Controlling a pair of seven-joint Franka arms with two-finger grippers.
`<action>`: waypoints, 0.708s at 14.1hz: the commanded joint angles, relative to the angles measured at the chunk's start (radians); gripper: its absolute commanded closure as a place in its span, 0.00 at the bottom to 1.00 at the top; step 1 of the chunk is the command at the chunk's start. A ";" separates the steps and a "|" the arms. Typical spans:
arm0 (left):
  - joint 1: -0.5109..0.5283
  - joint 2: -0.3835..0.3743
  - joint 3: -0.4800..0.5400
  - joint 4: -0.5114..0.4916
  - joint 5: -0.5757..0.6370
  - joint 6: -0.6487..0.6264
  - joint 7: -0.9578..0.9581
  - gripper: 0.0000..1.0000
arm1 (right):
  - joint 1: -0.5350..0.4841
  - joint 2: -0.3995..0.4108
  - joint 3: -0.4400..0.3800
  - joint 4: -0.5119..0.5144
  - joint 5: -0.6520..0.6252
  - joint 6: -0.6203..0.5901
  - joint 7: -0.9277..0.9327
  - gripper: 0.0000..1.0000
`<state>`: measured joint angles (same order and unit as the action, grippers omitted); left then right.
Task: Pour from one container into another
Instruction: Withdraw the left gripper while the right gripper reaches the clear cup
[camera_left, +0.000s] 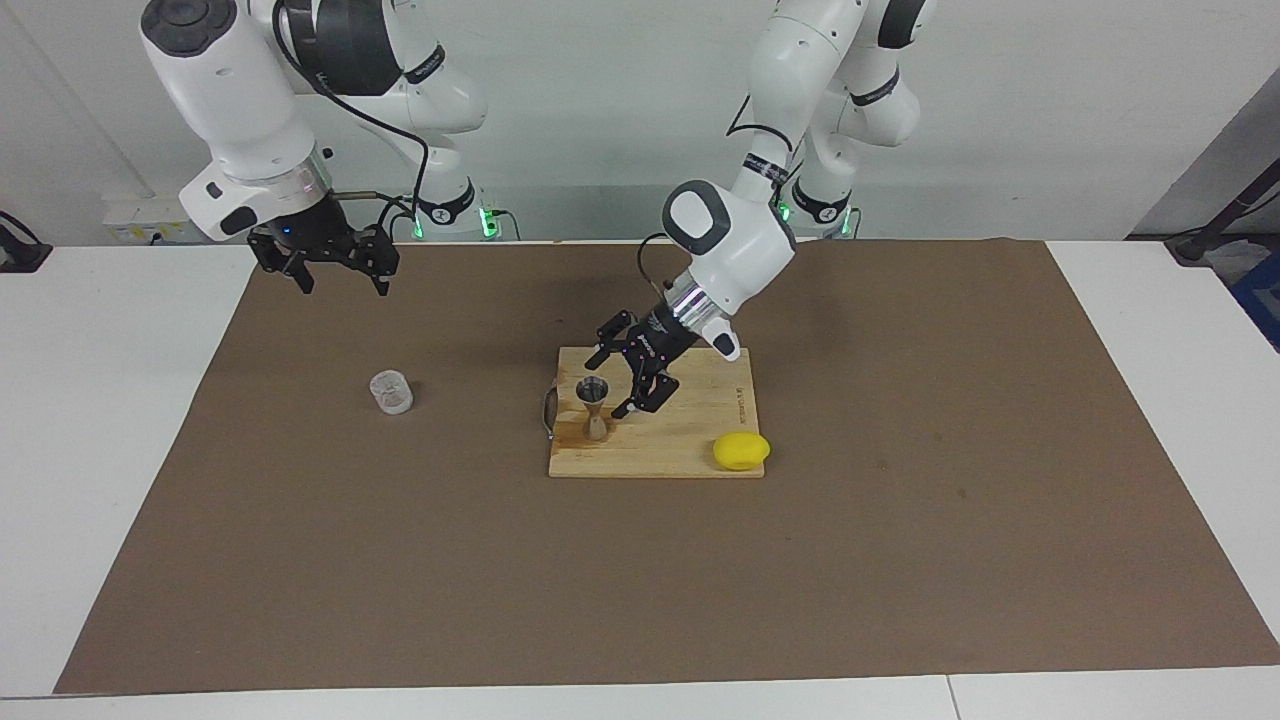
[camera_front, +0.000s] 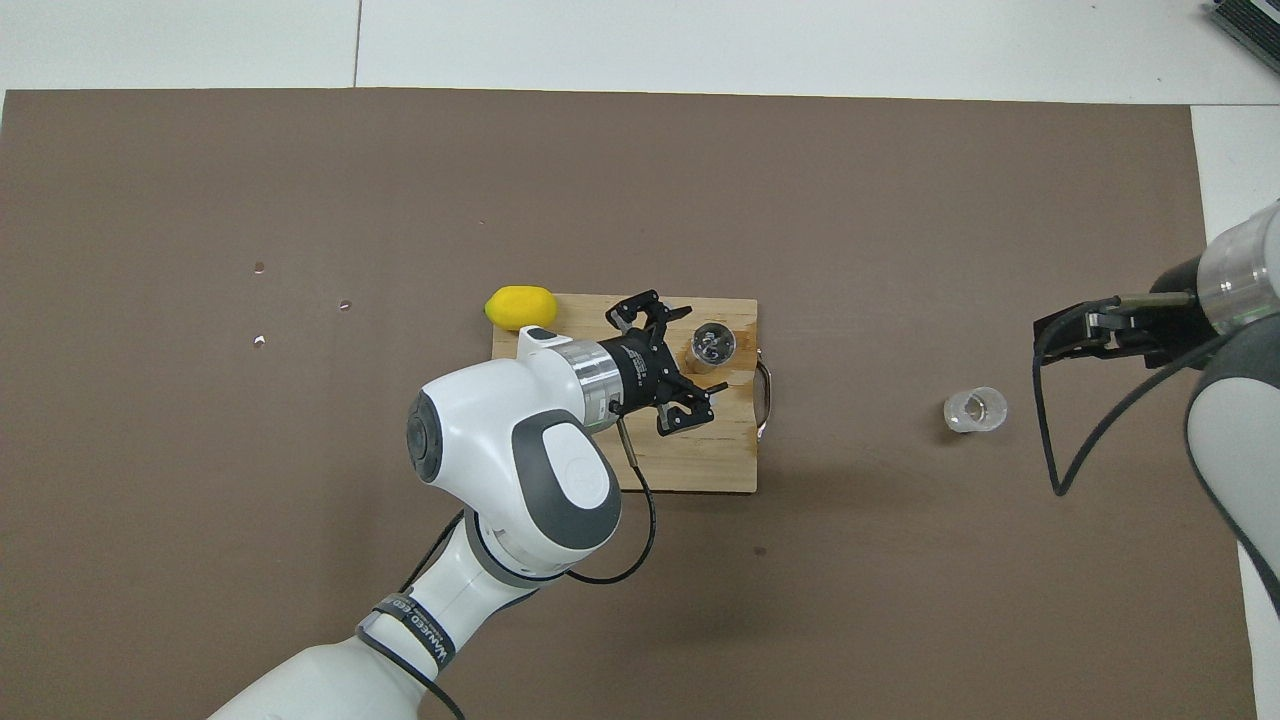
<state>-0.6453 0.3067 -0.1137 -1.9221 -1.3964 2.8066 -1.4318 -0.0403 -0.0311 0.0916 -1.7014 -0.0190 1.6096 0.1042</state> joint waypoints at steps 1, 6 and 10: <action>0.007 -0.078 0.003 -0.026 0.060 -0.067 -0.007 0.00 | -0.006 -0.027 0.000 -0.024 0.016 0.009 -0.031 0.01; 0.163 -0.211 0.005 -0.046 0.343 -0.280 0.002 0.00 | -0.036 -0.027 -0.009 -0.027 0.018 0.003 -0.021 0.01; 0.312 -0.218 0.006 -0.019 0.776 -0.328 0.005 0.00 | -0.047 -0.027 -0.007 -0.041 0.022 0.055 0.274 0.05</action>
<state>-0.3925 0.1060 -0.1016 -1.9305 -0.7483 2.4915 -1.4315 -0.0745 -0.0328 0.0772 -1.7030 -0.0190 1.6275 0.2511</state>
